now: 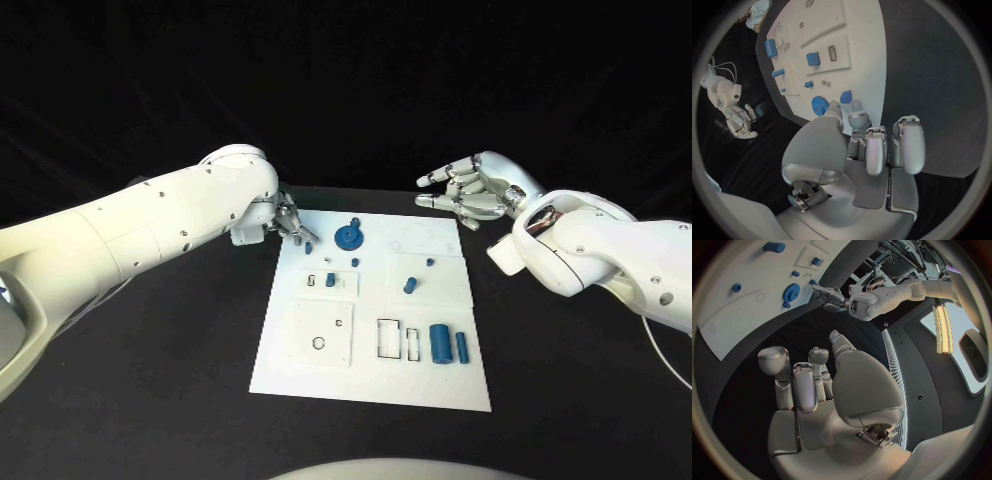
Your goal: Assemble the parts on the task board
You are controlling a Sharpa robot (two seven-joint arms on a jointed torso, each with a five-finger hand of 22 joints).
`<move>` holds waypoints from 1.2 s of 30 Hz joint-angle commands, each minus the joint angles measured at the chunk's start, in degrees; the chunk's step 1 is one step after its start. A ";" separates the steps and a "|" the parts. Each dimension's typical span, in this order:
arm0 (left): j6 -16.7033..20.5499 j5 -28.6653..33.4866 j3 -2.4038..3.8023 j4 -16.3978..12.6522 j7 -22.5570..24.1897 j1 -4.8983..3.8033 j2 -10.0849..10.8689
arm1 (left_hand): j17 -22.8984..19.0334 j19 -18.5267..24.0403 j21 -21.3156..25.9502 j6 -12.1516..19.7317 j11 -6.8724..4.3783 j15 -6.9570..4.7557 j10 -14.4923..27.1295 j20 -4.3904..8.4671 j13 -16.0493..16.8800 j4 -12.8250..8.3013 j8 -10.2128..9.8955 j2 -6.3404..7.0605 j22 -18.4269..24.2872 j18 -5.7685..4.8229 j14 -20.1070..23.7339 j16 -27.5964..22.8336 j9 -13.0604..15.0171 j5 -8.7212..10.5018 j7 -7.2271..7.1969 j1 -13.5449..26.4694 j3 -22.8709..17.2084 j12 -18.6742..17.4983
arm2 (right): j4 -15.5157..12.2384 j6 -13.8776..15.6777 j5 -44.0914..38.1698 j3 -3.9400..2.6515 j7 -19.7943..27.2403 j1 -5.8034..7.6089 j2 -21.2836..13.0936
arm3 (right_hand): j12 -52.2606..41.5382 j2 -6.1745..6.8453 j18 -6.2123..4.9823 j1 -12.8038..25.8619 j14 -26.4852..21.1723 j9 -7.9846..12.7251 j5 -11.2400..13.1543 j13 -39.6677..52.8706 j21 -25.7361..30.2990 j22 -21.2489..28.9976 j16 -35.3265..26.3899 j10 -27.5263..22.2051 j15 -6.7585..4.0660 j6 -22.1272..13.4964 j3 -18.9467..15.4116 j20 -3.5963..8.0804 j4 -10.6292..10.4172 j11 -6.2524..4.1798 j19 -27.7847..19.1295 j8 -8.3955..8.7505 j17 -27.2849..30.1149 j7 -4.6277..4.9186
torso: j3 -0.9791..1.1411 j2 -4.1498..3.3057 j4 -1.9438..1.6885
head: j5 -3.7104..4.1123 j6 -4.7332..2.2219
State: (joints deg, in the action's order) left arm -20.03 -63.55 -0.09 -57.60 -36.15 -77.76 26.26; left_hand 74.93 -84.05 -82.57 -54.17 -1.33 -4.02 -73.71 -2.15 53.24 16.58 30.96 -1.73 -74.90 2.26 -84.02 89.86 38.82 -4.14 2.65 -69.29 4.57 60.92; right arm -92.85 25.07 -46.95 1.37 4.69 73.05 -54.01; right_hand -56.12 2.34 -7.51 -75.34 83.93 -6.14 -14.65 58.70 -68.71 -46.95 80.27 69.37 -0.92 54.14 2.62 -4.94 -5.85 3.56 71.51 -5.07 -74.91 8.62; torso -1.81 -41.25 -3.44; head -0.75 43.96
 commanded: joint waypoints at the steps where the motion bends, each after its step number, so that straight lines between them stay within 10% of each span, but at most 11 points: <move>1: -1.54 -0.37 0.01 0.06 0.95 0.02 -0.26 | 15.07 -1.78 -0.39 -0.30 0.00 -0.53 -0.29 0.28 0.11 -0.31 0.30 0.07 -7.66 -0.06 -5.98 0.14 0.12 -0.20 -0.01 -0.62 -0.05 0.40 | -0.01 -0.80 -0.16 0.00 0.53 -0.04 0.11 | 0.20 -0.25 -0.33 -0.52 2.75 -0.07 -0.38 -0.02 0.39 0.08 -0.18 -0.44 0.05 -0.23 -0.22 -0.13 0.00 -0.01 -0.38 -0.12 -1.32 0.04 | -0.03 0.03 -0.01 | -0.05 -0.01; 36: -2.45 0.31 0.00 0.87 1.27 0.26 -1.22 | 15.07 -1.87 -0.47 0.00 -0.40 -0.85 -0.70 0.61 0.05 -1.25 1.36 -1.53 -7.94 -0.11 -5.98 0.14 1.03 -0.35 -0.47 -5.49 -2.38 0.54 | 0.09 -1.18 -0.15 0.00 0.50 -0.04 0.42 | 0.10 -0.35 -0.31 -0.60 2.77 -0.09 -0.53 0.05 0.38 0.02 -0.13 -0.35 0.04 -0.20 -0.23 -0.13 0.00 -0.01 -0.32 -0.15 -1.39 0.03 | 0.01 0.03 0.02 | -0.05 0.49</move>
State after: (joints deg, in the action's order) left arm -21.69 -63.52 -0.10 -56.76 -35.46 -77.53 25.22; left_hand 74.91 -83.83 -82.76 -54.36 -1.65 -4.39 -74.03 -1.94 53.34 15.37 32.07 -3.26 -74.90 2.26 -83.96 89.86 39.79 -4.14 2.44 -74.50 2.38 61.46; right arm -92.75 24.74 -46.94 1.37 4.71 73.05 -53.66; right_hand -56.12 2.04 -7.51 -75.64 83.93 -6.17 -14.98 58.72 -68.60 -46.95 80.27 69.38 -0.92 54.14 2.62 -4.94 -5.85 3.56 71.51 -5.07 -74.94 8.62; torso -1.81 -41.22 -3.41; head -0.80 44.46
